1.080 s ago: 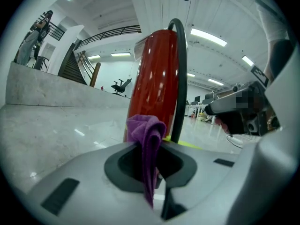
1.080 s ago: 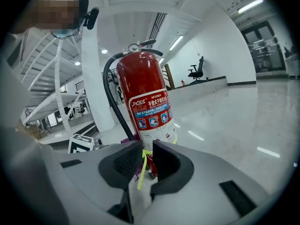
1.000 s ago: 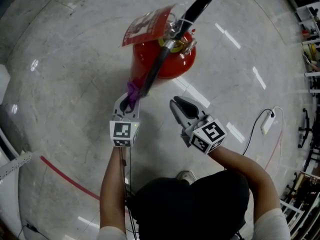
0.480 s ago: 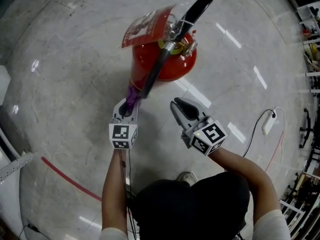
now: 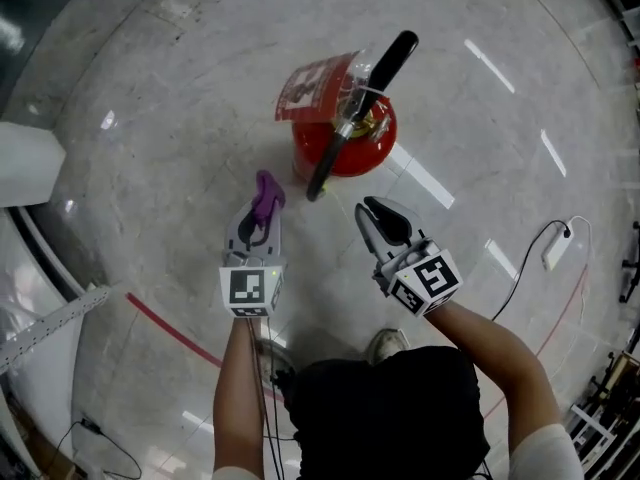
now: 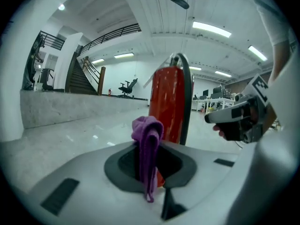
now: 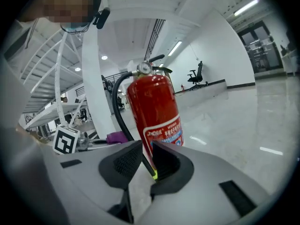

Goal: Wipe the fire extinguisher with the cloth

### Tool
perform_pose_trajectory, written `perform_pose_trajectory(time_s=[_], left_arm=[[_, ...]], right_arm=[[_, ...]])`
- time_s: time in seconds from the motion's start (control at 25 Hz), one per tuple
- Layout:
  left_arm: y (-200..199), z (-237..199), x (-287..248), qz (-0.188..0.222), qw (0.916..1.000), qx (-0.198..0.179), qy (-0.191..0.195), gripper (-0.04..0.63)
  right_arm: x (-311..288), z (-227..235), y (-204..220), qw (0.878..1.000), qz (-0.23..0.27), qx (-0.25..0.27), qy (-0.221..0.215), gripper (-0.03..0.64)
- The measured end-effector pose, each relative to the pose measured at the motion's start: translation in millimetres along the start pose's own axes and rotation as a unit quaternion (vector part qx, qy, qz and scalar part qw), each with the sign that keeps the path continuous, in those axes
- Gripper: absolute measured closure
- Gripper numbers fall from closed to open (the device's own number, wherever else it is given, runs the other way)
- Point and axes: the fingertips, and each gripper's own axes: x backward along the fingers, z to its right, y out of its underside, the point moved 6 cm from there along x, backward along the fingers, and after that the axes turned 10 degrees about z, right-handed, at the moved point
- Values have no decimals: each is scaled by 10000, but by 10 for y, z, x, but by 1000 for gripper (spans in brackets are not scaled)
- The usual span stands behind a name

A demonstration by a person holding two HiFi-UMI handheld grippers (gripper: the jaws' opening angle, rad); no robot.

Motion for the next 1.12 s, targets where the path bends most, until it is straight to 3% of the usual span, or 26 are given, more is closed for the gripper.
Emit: perform_pose_trajectory(time_s=[0.12,0.28,0.56,0.8,1.12], left_arm=[[-673,92,198,51,10000,-67,-39,543],[-1672,238,383,137,9996,151,-189,543],[-3556,546,846,319,9983,157,-471,543],[-5151,929,1335,444,9967,201,-652,543],[-6879,1190,1829,1210,9894,-76,-805,543]], right_arm=[[63,-197,-444,10000,29,-76,12,546],[198,-409,-1186,9999,90,-15,123,546],[555,-1026,-2912,9980,365,426,300,548],[975,-1637,-4318,9979,433,355,337,549],[1427,-2190,-5979,9960,778,232,363,581]])
